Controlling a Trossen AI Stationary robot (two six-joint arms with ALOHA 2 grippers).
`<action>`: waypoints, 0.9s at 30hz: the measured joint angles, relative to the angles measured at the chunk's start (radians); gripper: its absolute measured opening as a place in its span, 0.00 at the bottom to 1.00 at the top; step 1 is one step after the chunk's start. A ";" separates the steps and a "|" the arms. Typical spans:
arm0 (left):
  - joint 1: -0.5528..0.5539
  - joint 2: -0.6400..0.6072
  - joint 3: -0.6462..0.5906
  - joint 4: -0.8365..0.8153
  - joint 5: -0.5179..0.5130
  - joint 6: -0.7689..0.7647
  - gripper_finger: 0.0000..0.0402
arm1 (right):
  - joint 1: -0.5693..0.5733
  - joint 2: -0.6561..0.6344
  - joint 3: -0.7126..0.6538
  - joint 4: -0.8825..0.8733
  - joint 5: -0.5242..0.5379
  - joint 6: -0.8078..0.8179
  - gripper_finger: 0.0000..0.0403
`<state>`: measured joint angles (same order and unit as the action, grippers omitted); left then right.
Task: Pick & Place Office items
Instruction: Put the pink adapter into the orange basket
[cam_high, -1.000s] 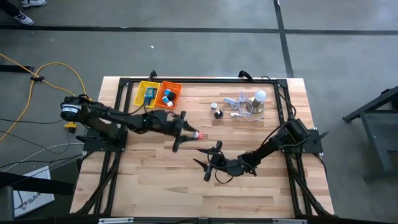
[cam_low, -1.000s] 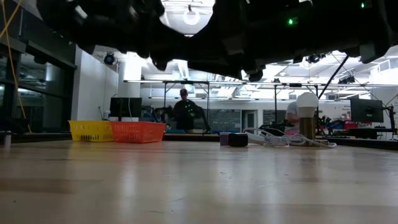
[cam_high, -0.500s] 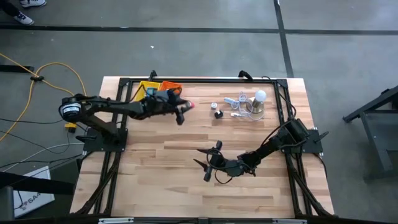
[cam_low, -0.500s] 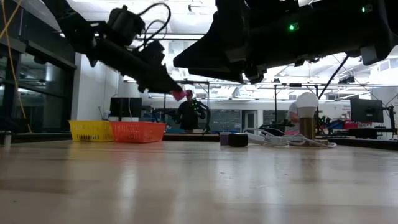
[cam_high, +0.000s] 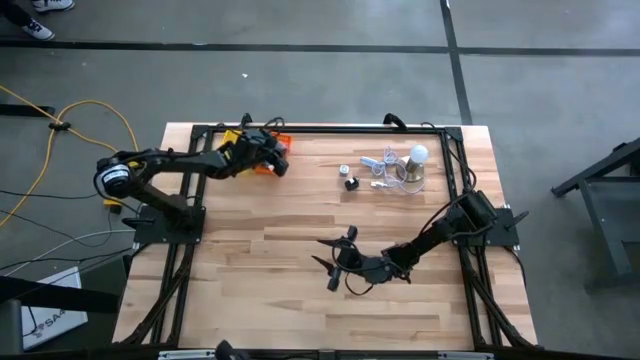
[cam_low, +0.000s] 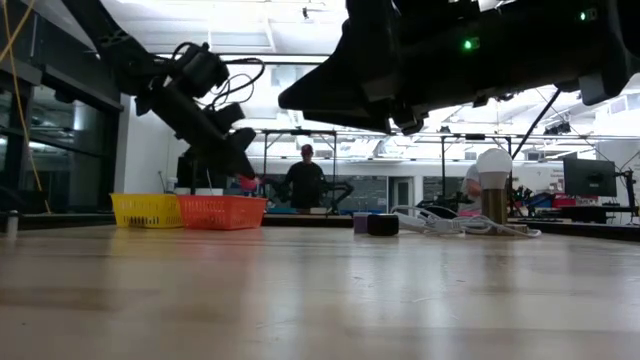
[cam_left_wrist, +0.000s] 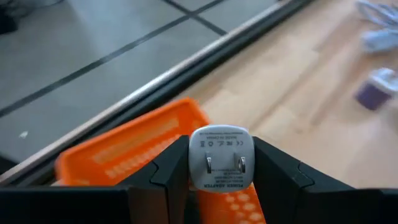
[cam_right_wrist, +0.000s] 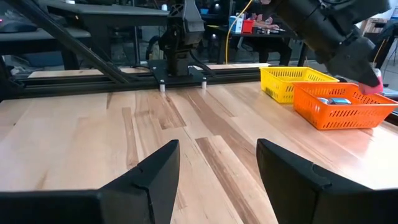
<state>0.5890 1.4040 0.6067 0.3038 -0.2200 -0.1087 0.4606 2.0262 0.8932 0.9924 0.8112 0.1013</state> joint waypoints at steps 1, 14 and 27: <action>0.017 0.000 0.000 -0.001 0.000 -0.007 0.35 | -0.002 0.000 0.000 0.000 0.000 0.000 0.49; 0.139 0.008 0.000 -0.037 0.070 -0.076 0.35 | -0.012 0.000 0.000 -0.001 -0.003 0.003 0.49; 0.117 0.137 0.002 0.073 0.040 -0.079 0.35 | -0.009 0.000 0.000 -0.001 -0.003 0.004 0.49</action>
<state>0.7061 1.5410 0.6083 0.3769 -0.1805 -0.1879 0.4511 2.0262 0.8932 0.9910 0.8082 0.1051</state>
